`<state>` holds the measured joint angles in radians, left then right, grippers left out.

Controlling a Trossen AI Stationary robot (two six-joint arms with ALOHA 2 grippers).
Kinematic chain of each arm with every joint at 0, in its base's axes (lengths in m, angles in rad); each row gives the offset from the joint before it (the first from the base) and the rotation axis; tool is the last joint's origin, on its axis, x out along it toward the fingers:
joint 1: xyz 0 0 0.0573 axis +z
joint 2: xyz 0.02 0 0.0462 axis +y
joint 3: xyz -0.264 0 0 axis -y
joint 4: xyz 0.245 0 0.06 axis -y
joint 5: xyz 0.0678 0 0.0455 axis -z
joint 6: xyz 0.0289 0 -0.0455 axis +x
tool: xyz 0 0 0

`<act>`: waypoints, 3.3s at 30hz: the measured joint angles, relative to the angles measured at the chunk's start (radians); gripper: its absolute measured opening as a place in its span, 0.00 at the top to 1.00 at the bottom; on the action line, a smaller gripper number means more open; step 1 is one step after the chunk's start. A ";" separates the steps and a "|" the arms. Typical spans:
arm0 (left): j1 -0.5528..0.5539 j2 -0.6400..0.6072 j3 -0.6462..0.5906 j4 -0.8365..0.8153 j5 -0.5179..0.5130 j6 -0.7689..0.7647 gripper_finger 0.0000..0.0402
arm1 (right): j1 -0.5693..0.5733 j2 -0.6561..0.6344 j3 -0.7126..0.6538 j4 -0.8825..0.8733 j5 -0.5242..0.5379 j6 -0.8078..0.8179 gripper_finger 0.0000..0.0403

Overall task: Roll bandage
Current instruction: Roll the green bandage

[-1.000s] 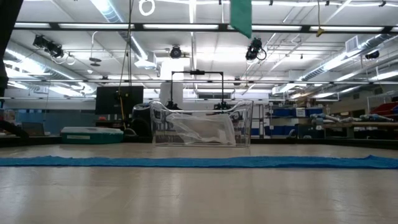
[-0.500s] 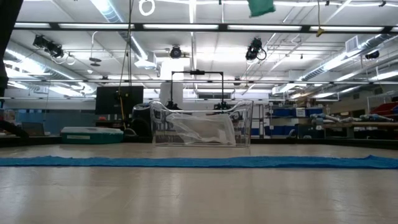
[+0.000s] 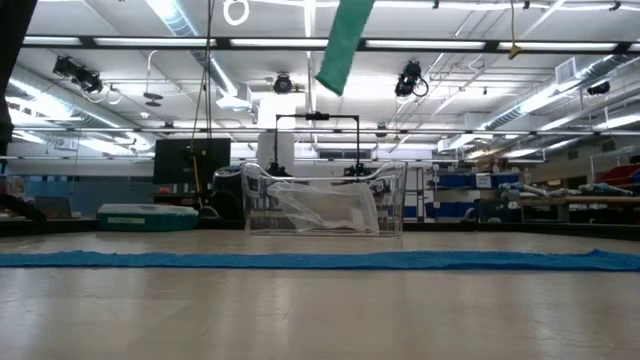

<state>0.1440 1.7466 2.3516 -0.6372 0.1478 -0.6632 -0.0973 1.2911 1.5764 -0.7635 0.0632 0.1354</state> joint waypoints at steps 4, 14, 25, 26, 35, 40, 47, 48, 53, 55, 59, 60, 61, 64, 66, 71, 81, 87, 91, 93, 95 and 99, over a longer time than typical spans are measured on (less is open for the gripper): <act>-0.007 0.000 0.001 -0.053 0.005 0.005 0.95 | -0.015 -0.011 0.007 0.082 -0.088 -0.002 1.00; -0.060 0.000 0.001 -0.220 0.042 -0.014 0.95 | 0.052 -0.029 0.089 -0.042 -0.303 0.027 0.94; -0.072 0.000 0.001 -0.264 0.127 -0.083 0.95 | 0.137 -0.028 0.169 -0.159 -0.151 0.050 0.82; -0.072 0.000 0.001 -0.259 0.133 -0.093 0.95 | 0.142 -0.028 0.174 -0.154 -0.162 0.073 0.81; -0.072 0.000 0.000 -0.276 0.242 -0.180 0.95 | 0.170 -0.029 0.175 0.040 -0.207 0.106 0.70; -0.071 0.000 0.000 -0.283 0.244 -0.205 0.95 | 0.160 -0.028 0.175 0.072 -0.095 0.082 0.55; -0.075 -0.004 0.000 -0.333 0.266 -0.130 0.95 | 0.179 -0.026 0.129 0.089 0.013 0.174 0.48; -0.079 -0.008 0.000 -0.328 0.262 -0.110 0.95 | 0.183 -0.022 0.128 0.103 0.017 0.205 0.49; -0.095 -0.063 0.001 -0.295 0.166 0.061 0.95 | 0.242 -0.013 0.127 0.150 0.123 0.342 0.53; -0.094 -0.083 0.002 -0.301 0.105 0.140 0.95 | 0.281 -0.012 0.127 0.158 0.177 0.388 0.54; -0.094 -0.116 0.002 -0.306 0.005 0.194 0.95 | 0.365 -0.008 0.127 0.222 0.289 0.403 0.57; -0.094 -0.125 0.002 -0.302 -0.017 0.191 0.95 | 0.375 -0.004 0.129 0.232 0.303 0.390 0.57; -0.096 -0.137 0.002 -0.300 -0.044 0.187 0.95 | 0.380 0.001 0.134 0.232 0.304 0.375 0.58; -0.107 -0.169 0.002 -0.299 -0.158 0.184 0.95 | 0.360 0.027 0.157 0.232 0.266 0.306 0.59; -0.114 -0.188 0.002 -0.323 -0.247 0.186 0.95 | 0.325 0.045 0.173 0.229 0.195 0.250 0.60; -0.142 -0.204 0.002 -0.331 -0.469 0.210 0.95 | 0.209 0.086 0.223 0.229 -0.043 0.221 0.61; -0.294 -0.124 0.000 -0.298 -0.685 0.218 0.95 | 0.101 0.076 0.238 0.170 -0.308 0.066 0.61; -0.356 -0.092 0.000 -0.305 -0.790 0.246 0.95 | 0.059 0.031 0.240 0.145 -0.322 0.001 0.61; -0.362 -0.098 0.000 -0.299 -0.772 0.294 0.95 | 0.029 0.033 0.238 0.149 -0.313 0.050 0.61; -0.363 -0.105 0.000 -0.299 -0.749 0.324 0.95 | 0.015 0.033 0.238 0.168 -0.305 0.099 0.61; -0.363 -0.122 0.000 -0.302 -0.704 0.351 0.95 | 0.008 0.038 0.239 0.187 -0.267 0.147 0.62; -0.363 -0.163 0.000 -0.300 -0.610 0.392 0.95 | 0.008 0.050 0.238 0.265 -0.241 0.196 0.62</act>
<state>-0.2188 1.5834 2.3516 -0.9371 -0.4620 -0.2712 -0.0888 1.3411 1.8145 -0.4988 -0.1782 0.3316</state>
